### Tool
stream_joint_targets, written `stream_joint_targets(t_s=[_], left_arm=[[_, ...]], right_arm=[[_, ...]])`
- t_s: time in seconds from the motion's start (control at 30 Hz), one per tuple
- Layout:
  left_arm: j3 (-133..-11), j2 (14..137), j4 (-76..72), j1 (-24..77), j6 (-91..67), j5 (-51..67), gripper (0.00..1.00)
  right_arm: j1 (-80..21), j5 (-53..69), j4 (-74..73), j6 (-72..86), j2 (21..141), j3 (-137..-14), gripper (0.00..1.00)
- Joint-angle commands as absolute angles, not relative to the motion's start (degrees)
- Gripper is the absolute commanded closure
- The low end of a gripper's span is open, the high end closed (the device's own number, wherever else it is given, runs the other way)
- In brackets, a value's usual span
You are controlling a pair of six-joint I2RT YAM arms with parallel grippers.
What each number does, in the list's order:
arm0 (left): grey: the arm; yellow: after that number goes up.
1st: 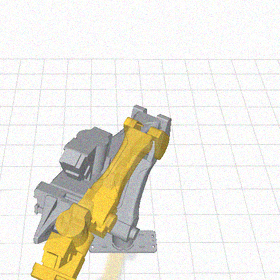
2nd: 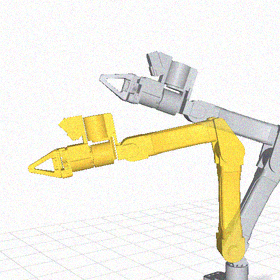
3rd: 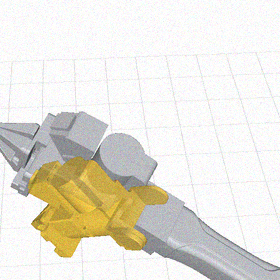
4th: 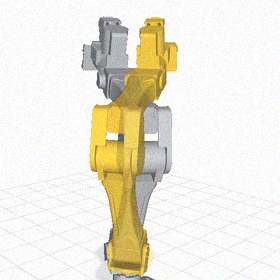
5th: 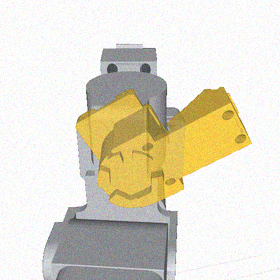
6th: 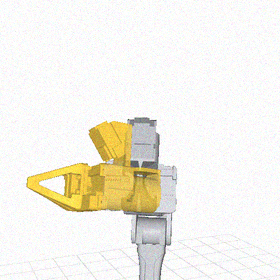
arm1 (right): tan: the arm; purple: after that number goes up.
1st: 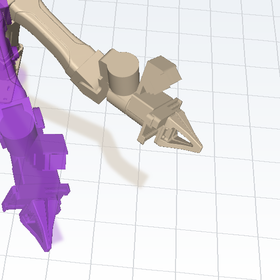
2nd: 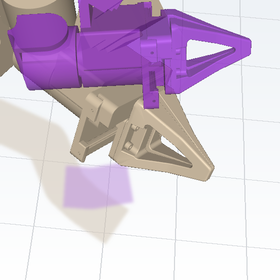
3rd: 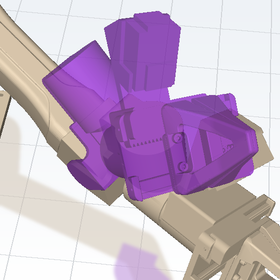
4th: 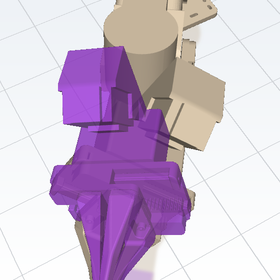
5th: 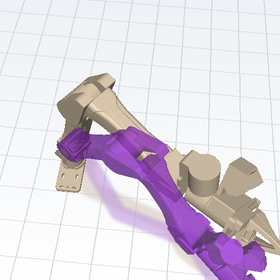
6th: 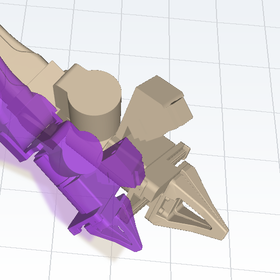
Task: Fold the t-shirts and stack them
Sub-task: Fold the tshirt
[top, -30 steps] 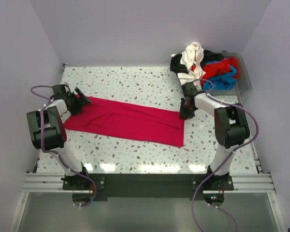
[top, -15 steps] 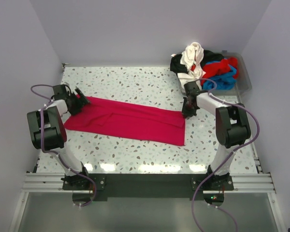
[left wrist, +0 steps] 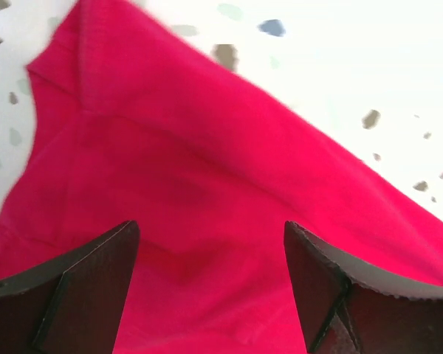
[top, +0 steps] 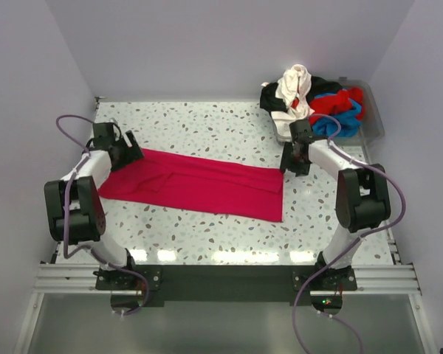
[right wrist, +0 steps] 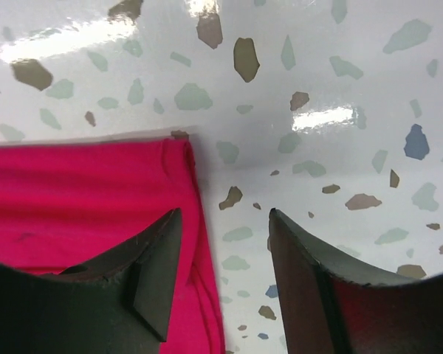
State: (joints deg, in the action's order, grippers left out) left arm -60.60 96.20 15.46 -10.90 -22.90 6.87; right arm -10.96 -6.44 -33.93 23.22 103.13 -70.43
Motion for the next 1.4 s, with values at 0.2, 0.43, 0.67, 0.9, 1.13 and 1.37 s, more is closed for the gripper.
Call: stream_joint_targets(t_s=[0.2, 0.43, 0.67, 0.9, 1.13, 1.37], left_arm=[[-54.0, 81.5, 21.3, -0.9, -22.1, -1.4, 0.22], [-50.0, 81.5, 22.7, 7.1, -22.1, -5.5, 0.32], [-49.5, 84.7, 21.9, 9.6, -21.0, -9.1, 0.44], [-50.5, 88.9, 22.5, 12.3, -20.7, -11.1, 0.52], [-49.9, 90.3, 22.1, 13.1, -22.1, -14.1, 0.56], [-49.9, 92.0, 21.4, 13.2, -22.1, -15.9, 0.65]], right_arm=[[-15.0, -4.9, -35.3, 22.9, 95.5, -64.8, 0.45], [-18.5, -2.9, -34.0, 25.5, 96.9, -64.2, 0.45], [-20.3, -2.2, -33.2, 26.8, 97.0, -64.1, 0.45], [-20.6, -2.2, -33.0, 27.5, 96.3, -62.8, 0.45], [-20.7, -2.4, -33.0, 27.6, 95.6, -61.9, 0.45], [-20.6, -2.2, -32.9, 27.7, 95.4, -61.3, 0.45]])
